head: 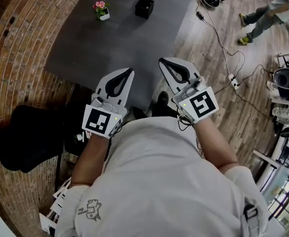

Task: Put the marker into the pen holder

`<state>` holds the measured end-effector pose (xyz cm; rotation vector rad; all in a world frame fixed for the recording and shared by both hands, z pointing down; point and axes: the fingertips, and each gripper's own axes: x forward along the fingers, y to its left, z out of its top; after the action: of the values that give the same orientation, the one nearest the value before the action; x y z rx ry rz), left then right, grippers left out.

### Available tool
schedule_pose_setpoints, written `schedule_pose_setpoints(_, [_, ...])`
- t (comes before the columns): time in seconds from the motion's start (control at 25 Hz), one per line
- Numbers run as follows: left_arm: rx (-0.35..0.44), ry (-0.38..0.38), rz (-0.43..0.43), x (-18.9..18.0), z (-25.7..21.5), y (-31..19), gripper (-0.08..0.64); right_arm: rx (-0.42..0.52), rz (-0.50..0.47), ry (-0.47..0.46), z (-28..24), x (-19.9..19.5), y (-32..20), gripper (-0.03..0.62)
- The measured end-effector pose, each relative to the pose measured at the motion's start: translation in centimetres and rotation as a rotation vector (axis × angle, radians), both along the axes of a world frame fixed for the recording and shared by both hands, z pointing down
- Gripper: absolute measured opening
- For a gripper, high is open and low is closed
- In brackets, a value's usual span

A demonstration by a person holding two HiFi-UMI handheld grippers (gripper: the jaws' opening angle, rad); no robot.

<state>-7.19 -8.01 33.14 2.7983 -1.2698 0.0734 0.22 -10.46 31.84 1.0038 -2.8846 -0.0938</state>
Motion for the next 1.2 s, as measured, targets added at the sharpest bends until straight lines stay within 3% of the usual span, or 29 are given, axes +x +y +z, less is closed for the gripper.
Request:
schedule_pose_setpoints(0.48, [-0.033, 0.003, -0.042, 8.3, -0.4, 1.2, 0.011, 0.028, -0.083, -0.022, -2.0, 8.6, 2.1, 0.005])
schedule_pose_setpoints(0.72, [-0.037, -0.016, -0.079, 12.3, -0.7, 2.3, 0.011, -0.025, -0.114, -0.015, -0.8, 13.4, 2.4, 0.005])
schedule_pose_setpoints(0.96, [-0.039, 0.000, -0.104, 13.0, -0.6, 3.4, 0.011, -0.023, -0.149, -0.047, -1.0, 14.1, 2.6, 0.005])
schedule_pose_setpoints(1.2, [-0.021, -0.027, -0.062, 12.1, -0.4, 5.0, 0.011, -0.025, -0.130, -0.026, -0.7, 13.2, 4.1, 0.005])
